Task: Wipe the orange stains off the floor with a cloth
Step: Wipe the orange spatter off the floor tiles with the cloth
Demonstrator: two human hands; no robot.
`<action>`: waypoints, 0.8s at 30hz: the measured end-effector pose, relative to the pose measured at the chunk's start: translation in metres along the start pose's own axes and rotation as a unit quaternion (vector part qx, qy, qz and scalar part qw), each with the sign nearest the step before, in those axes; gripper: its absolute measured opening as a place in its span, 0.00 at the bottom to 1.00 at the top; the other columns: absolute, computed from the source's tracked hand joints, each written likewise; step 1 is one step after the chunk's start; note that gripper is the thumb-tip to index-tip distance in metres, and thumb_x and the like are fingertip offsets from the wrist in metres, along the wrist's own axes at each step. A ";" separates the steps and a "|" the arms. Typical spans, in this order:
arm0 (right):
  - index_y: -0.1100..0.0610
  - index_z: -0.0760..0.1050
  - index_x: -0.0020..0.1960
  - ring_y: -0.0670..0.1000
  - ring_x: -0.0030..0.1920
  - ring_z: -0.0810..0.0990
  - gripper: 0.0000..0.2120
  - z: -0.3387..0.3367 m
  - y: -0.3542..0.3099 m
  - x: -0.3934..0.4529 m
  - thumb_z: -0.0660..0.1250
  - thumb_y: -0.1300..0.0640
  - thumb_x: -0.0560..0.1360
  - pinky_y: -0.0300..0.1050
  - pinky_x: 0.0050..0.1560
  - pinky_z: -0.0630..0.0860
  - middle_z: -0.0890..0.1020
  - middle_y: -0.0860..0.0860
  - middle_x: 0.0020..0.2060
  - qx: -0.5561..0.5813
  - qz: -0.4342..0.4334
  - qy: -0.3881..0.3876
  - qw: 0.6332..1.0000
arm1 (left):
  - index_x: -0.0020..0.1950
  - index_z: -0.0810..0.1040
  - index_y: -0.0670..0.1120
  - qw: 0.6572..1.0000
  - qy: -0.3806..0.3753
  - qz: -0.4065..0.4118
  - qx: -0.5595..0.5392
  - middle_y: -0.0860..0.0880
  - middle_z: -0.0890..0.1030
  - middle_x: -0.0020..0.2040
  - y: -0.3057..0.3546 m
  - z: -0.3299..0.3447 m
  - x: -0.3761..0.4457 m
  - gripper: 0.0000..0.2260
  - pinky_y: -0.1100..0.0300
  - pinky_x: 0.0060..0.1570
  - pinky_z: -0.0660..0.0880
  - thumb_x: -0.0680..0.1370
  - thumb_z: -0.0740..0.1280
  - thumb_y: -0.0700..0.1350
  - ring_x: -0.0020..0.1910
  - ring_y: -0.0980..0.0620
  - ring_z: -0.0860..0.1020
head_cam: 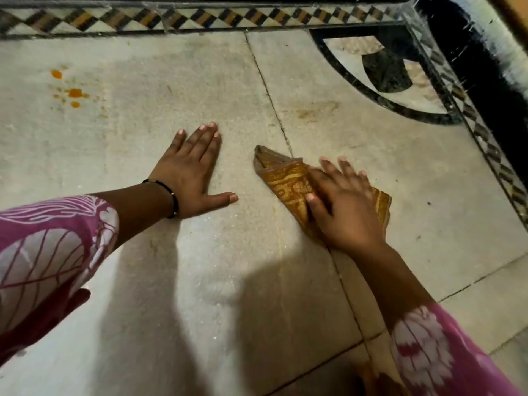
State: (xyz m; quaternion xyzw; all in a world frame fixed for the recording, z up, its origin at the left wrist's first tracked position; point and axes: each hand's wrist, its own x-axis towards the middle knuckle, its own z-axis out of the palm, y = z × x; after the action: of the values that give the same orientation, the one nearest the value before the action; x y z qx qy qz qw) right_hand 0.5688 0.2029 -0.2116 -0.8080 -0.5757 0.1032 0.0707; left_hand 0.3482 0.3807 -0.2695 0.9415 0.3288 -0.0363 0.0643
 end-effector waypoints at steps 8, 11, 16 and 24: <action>0.40 0.42 0.76 0.55 0.77 0.47 0.28 0.048 -0.016 0.007 0.43 0.36 0.77 0.65 0.71 0.41 0.50 0.50 0.78 -0.163 -0.198 -0.102 0.961 | 0.77 0.43 0.41 1.000 0.003 0.005 -0.013 0.43 0.43 0.78 -0.002 -0.001 0.000 0.51 0.47 0.74 0.40 0.67 0.44 0.76 0.76 0.48 0.42; 0.38 0.39 0.75 0.50 0.77 0.42 0.27 0.038 0.008 0.014 0.40 0.36 0.78 0.61 0.72 0.36 0.46 0.45 0.77 -0.103 -0.141 -0.101 0.979 | 0.77 0.42 0.41 1.000 0.005 0.003 -0.018 0.43 0.42 0.78 -0.001 -0.001 -0.002 0.51 0.47 0.74 0.40 0.67 0.43 0.77 0.76 0.48 0.41; 0.43 0.40 0.77 0.51 0.77 0.43 0.29 0.030 0.022 0.098 0.37 0.37 0.78 0.63 0.72 0.36 0.45 0.47 0.78 -0.081 0.068 0.000 0.994 | 0.77 0.42 0.41 1.000 0.009 0.004 -0.025 0.43 0.41 0.78 -0.002 0.000 -0.002 0.51 0.47 0.74 0.40 0.67 0.43 0.77 0.76 0.48 0.41; 0.51 0.38 0.77 0.51 0.77 0.43 0.28 0.057 -0.090 0.190 0.41 0.43 0.81 0.61 0.73 0.40 0.45 0.51 0.78 -0.064 -0.114 -0.030 0.991 | 0.77 0.42 0.39 1.000 0.007 0.000 -0.018 0.41 0.43 0.77 -0.002 -0.002 -0.001 0.51 0.45 0.74 0.41 0.68 0.43 0.77 0.76 0.46 0.42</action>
State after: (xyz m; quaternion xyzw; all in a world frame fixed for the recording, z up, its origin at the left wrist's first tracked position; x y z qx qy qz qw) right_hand 0.5327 0.4116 -0.2618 -0.7363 -0.6715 0.0820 0.0129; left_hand 0.3460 0.3819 -0.2678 0.9406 0.3295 -0.0235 0.0789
